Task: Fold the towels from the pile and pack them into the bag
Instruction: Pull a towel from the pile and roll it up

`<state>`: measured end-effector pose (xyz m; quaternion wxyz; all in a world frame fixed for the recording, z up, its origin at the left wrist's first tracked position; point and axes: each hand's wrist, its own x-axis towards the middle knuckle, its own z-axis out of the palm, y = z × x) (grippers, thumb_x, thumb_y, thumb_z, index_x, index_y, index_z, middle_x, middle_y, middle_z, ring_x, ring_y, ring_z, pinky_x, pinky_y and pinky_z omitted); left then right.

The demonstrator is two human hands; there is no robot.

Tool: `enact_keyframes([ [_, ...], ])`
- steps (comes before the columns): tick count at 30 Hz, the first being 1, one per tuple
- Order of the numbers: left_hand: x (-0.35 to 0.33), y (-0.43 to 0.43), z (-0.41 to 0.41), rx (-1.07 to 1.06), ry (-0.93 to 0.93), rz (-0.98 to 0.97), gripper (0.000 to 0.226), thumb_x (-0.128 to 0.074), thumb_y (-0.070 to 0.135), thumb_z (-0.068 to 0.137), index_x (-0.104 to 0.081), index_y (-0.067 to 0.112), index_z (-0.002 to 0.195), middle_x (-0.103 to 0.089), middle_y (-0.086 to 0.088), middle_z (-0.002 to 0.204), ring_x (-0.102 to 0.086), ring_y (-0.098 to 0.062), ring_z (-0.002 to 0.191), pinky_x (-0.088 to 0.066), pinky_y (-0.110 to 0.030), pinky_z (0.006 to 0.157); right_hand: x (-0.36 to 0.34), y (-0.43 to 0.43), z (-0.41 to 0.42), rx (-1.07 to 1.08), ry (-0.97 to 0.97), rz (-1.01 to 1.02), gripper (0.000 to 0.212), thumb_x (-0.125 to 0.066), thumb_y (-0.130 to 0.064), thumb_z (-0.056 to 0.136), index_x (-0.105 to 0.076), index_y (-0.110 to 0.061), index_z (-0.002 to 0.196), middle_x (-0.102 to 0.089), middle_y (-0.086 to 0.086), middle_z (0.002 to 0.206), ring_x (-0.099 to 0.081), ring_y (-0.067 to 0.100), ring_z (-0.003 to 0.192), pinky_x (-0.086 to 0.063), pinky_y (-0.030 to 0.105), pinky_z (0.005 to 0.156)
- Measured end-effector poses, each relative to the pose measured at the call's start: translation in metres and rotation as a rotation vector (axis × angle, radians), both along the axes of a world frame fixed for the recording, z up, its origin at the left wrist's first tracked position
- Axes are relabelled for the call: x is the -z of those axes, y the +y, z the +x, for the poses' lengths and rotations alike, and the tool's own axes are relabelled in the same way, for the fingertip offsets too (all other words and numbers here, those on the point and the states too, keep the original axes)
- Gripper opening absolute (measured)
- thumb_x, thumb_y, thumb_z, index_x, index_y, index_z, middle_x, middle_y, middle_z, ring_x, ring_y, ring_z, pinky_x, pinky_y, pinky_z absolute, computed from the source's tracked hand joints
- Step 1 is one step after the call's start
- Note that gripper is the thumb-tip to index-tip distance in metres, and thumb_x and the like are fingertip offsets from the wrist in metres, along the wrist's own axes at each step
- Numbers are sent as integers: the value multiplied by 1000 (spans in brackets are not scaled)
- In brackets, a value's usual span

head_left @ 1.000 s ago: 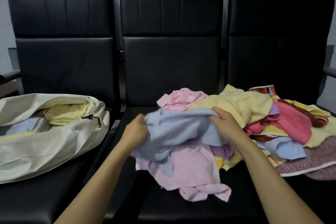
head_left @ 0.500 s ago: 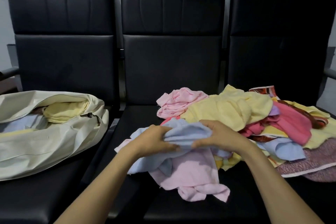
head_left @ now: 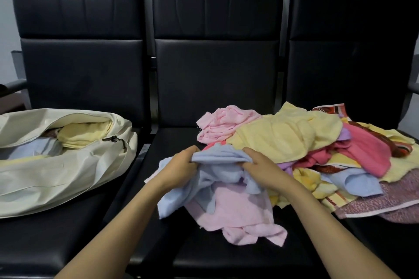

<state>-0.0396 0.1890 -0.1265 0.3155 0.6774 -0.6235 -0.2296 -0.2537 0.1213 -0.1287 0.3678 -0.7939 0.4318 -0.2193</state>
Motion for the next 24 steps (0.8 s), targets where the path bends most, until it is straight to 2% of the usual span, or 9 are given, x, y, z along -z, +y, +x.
enact_keyframes([
  [3, -9, 4, -1, 120, 147, -4, 11, -58, 30, 83, -59, 19, 85, -63, 9, 82, -57, -13, 83, -45, -27, 74, -11, 6, 3, -66, -125, 69, 18, -51, -13, 96, -63, -20, 108, -66, -5, 106, -60, 16, 102, -47, 23, 89],
  [6, -17, 10, 4, 338, 171, 176, 50, -78, 51, 67, -65, 28, 109, -69, 14, 108, -63, -4, 104, -51, -25, 89, -29, 13, -4, -267, -38, 158, 33, -72, -31, 85, -61, -26, 115, -64, -14, 111, -60, 7, 105, -44, 8, 86],
  [9, -12, 10, 2, 330, -250, 258, 39, -84, 46, 62, -65, 28, 91, -66, 14, 89, -60, -5, 91, -48, -22, 78, -32, 19, -14, -378, 379, 216, 56, -82, -44, 67, -59, -22, 112, -66, -9, 111, -61, 13, 102, -49, 25, 88],
  [11, -6, 6, -6, 217, -603, 185, 18, -73, 36, 75, -60, 23, 79, -56, 9, 75, -54, -14, 83, -36, -25, 64, -22, 16, -13, -314, 657, 51, 41, -78, -42, 69, -56, -22, 97, -64, -4, 102, -60, 19, 96, -46, 32, 81],
  [13, 0, 2, -10, 91, -702, 99, 11, -56, 25, 87, -61, 16, 92, -58, 3, 90, -56, -21, 92, -33, -26, 66, -19, 14, -8, -237, 774, -107, 14, -66, -29, 84, -54, -23, 86, -63, 6, 100, -56, 23, 91, -40, 31, 72],
  [16, 3, -3, 3, 33, -473, 37, 3, -48, 17, 89, -50, 17, 87, -60, -5, 95, -58, -28, 90, -42, -36, 71, -22, 11, -8, -109, 598, -228, 14, -48, -21, 97, -61, -18, 97, -65, 10, 113, -55, 23, 94, -36, 30, 72],
  [19, 1, -3, 10, 39, -118, 55, 8, -53, 20, 89, -51, 13, 84, -63, -5, 87, -54, -17, 77, -43, -35, 69, -22, 8, -12, -93, 199, -15, 31, -42, -19, 99, -60, -21, 125, -63, -2, 122, -58, 18, 108, -44, 31, 94],
  [22, -8, 3, 6, 107, 280, 65, 30, -62, 31, 78, -63, 12, 100, -69, -6, 98, -62, -12, 85, -51, -37, 82, -20, 11, -10, -122, -171, 222, 32, -48, -14, 97, -61, -26, 124, -66, -6, 122, -60, 12, 115, -46, 36, 103],
  [24, -16, 7, 5, 181, 491, 116, 37, -73, 26, 77, -64, 12, 111, -71, -6, 107, -68, -18, 100, -53, -36, 89, -25, 12, -10, -105, -304, 311, 25, -51, -14, 97, -65, -27, 113, -70, -6, 113, -65, 8, 106, -51, 27, 94],
])
